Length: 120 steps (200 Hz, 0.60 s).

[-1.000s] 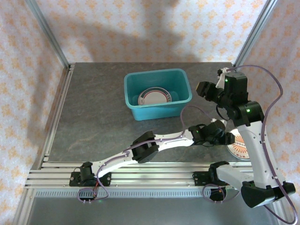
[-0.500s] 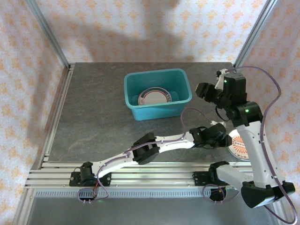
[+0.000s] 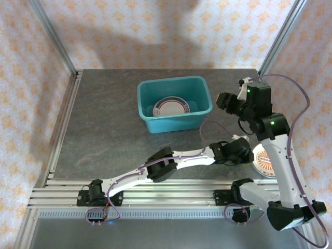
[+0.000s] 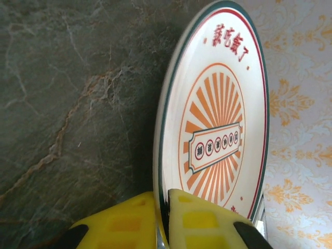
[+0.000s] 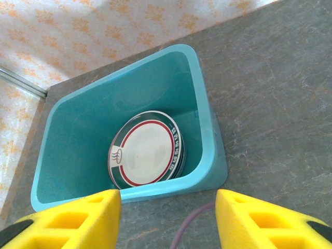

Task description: Place the plates into the plastic bin on the countertop

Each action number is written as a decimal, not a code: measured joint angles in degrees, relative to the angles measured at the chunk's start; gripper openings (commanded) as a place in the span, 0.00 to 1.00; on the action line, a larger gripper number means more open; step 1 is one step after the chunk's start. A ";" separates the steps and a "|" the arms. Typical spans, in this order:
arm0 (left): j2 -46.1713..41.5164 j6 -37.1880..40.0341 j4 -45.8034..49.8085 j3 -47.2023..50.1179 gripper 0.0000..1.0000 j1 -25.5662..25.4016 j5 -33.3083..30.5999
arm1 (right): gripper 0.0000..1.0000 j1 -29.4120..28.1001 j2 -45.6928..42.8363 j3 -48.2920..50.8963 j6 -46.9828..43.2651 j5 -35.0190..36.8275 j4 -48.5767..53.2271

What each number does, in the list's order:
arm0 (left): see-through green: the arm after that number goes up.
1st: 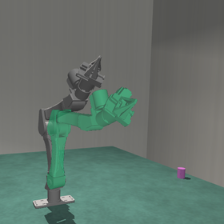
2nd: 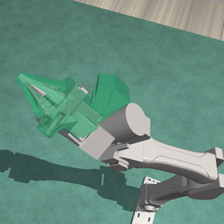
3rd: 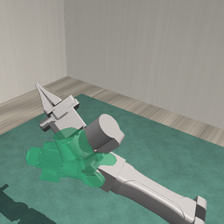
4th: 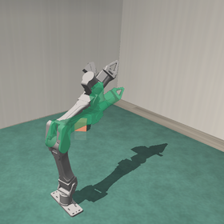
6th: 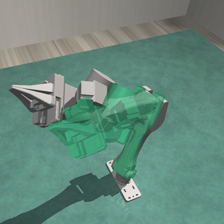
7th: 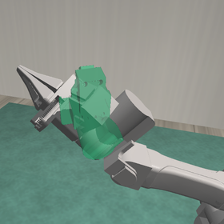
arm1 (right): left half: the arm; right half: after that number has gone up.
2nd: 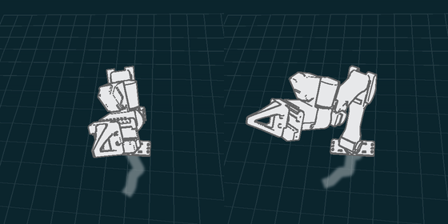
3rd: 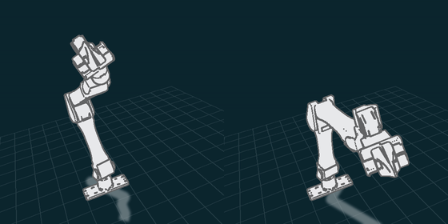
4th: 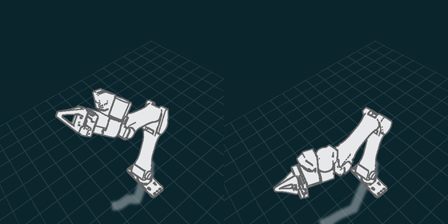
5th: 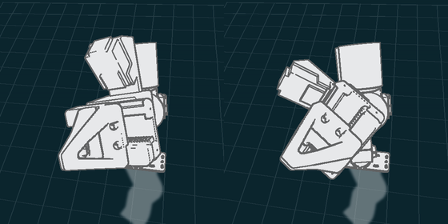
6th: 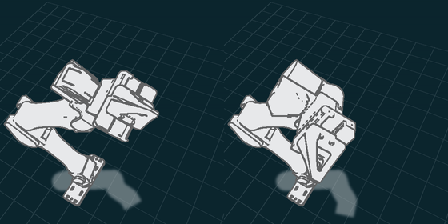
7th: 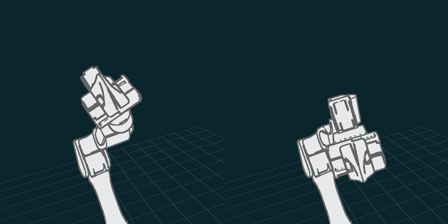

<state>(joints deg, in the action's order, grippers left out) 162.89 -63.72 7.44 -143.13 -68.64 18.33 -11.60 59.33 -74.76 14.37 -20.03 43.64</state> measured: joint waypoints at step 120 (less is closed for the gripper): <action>-11.41 1.81 -3.98 16.98 0.00 1.29 -0.63 | 0.51 0.00 0.46 -3.50 -0.70 0.61 1.36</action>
<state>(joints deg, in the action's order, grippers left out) 151.48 -61.91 3.46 -126.15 -67.35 17.69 -11.60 59.79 -78.26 13.67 -19.42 44.99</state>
